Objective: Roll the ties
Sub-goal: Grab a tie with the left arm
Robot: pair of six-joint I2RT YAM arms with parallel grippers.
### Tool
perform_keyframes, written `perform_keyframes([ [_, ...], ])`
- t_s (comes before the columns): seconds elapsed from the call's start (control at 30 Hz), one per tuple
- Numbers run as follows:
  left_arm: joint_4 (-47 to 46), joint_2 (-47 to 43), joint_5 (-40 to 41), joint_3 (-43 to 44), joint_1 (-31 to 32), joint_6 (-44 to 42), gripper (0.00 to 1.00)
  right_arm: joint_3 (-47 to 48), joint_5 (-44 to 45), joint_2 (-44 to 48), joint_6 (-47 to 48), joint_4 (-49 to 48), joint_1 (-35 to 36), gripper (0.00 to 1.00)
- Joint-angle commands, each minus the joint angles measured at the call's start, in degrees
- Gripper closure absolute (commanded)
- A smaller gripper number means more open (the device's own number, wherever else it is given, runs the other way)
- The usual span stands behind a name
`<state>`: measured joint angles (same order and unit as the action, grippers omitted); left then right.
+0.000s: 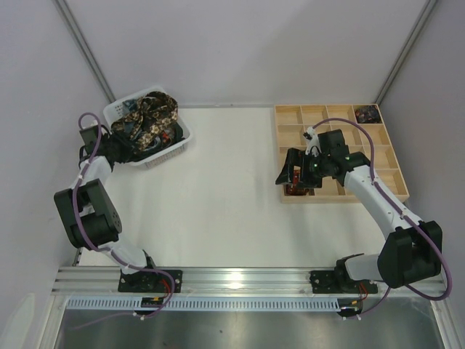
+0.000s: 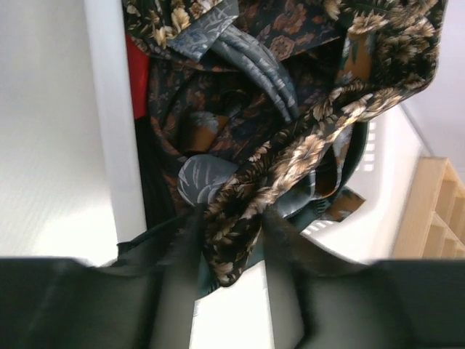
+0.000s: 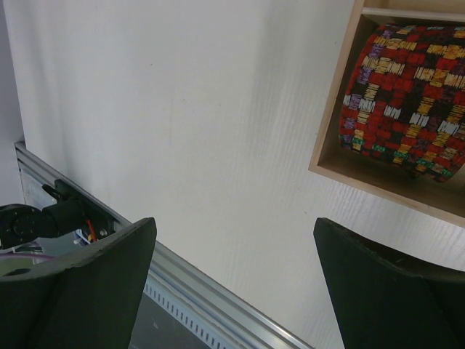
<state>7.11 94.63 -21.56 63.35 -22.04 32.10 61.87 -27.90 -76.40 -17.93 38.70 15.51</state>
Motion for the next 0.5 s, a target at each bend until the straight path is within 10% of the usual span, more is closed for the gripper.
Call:
perform_keyframes([
  [0.0, -4.91, 0.12, -2.96, 2.12, -0.63, 0.86, 0.67, 2.82, -0.05, -0.15, 0.53, -0.90, -0.30, 0.02],
  [0.1, -6.67, -1.54, -3.93, 3.18, -0.63, 2.70, 1.00, 3.17, 0.39, 0.02, 0.71, -0.55, -0.21, 0.02],
  [0.47, -4.14, -18.94, -4.19, 13.62, 2.70, 14.48, 1.00, 4.76, 1.44, 0.20, 1.06, 2.08, -0.13, 0.03],
])
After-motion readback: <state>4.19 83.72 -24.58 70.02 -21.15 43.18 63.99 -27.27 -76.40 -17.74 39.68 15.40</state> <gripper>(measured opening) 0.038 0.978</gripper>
